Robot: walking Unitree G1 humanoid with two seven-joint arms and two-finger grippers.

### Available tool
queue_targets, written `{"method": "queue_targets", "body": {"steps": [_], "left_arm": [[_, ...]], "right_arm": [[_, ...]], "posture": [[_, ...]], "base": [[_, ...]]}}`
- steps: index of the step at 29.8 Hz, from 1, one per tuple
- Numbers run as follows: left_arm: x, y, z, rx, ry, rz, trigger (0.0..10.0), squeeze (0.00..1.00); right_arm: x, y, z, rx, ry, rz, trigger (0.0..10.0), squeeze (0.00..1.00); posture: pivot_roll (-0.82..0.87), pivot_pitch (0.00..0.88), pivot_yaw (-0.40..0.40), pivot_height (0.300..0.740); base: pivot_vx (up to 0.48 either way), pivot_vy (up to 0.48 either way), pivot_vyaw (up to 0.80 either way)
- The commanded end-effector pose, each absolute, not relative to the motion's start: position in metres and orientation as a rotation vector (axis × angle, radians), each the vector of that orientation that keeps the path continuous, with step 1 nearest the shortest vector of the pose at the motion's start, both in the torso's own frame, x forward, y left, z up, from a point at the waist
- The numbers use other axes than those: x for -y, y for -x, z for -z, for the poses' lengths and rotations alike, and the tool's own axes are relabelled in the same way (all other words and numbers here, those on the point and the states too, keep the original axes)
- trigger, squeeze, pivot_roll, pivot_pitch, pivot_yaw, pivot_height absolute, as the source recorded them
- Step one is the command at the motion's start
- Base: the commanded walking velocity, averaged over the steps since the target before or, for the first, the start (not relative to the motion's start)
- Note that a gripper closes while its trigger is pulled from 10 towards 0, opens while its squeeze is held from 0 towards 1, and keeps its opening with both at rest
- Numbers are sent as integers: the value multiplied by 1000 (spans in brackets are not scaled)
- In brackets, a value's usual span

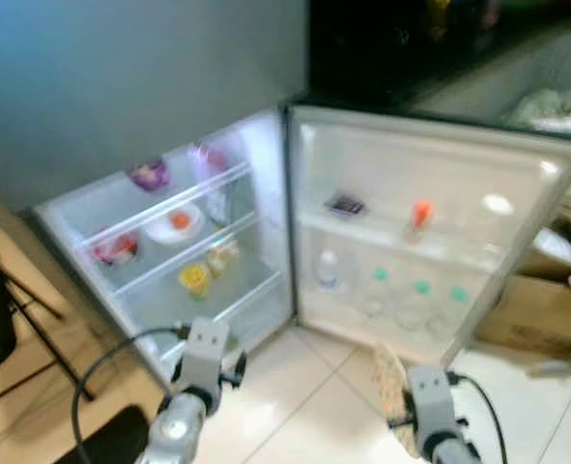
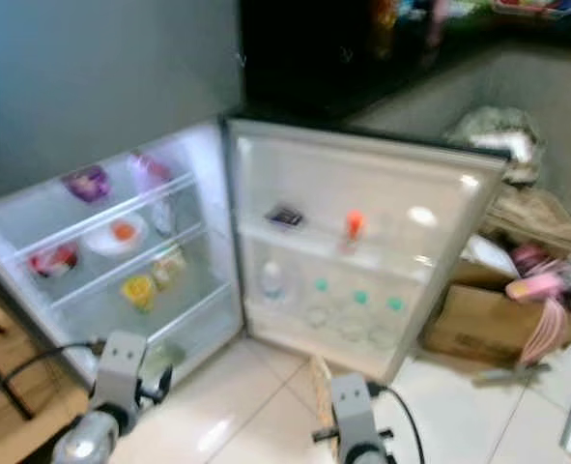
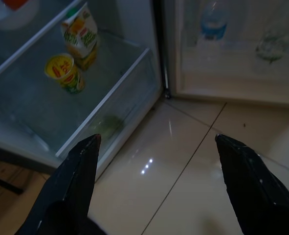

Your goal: Restocking fridge

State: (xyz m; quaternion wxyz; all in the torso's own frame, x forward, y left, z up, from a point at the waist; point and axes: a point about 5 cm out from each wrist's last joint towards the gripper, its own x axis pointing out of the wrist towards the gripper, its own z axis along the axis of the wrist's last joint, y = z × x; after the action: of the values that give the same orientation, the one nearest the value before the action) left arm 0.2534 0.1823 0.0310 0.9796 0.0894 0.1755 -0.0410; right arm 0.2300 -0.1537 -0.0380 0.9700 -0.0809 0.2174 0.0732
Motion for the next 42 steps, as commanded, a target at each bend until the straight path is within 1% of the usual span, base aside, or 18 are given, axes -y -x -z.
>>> {"method": "queue_targets", "body": {"steps": [1,7,23,31,42], "left_arm": [[-183,-248,-24,-384,-193,82,10000,0],[-184,-248,-24,-387,-192,79,10000,0],[-185,-247,-23,-389,-180,67,10000,0],[-185,-248,-23,-391,-184,69,10000,0],[-185,-248,-22,-396,-179,65,10000,0]], "right_arm": [[155,-229,39,-451,170,-152,10000,0],[154,-228,39,-449,199,-171,10000,0],[154,-227,39,-443,197,-168,10000,0],[154,-227,39,-443,198,-166,10000,0],[154,-227,40,-448,196,-162,10000,0]], "posture": [[-71,83,47,737],[-71,83,48,737],[-71,82,49,737],[-72,80,49,737],[-72,79,49,737]], "base": [[0,-424,0],[0,-338,0],[0,0,788],[0,0,498],[0,0,0]]}}
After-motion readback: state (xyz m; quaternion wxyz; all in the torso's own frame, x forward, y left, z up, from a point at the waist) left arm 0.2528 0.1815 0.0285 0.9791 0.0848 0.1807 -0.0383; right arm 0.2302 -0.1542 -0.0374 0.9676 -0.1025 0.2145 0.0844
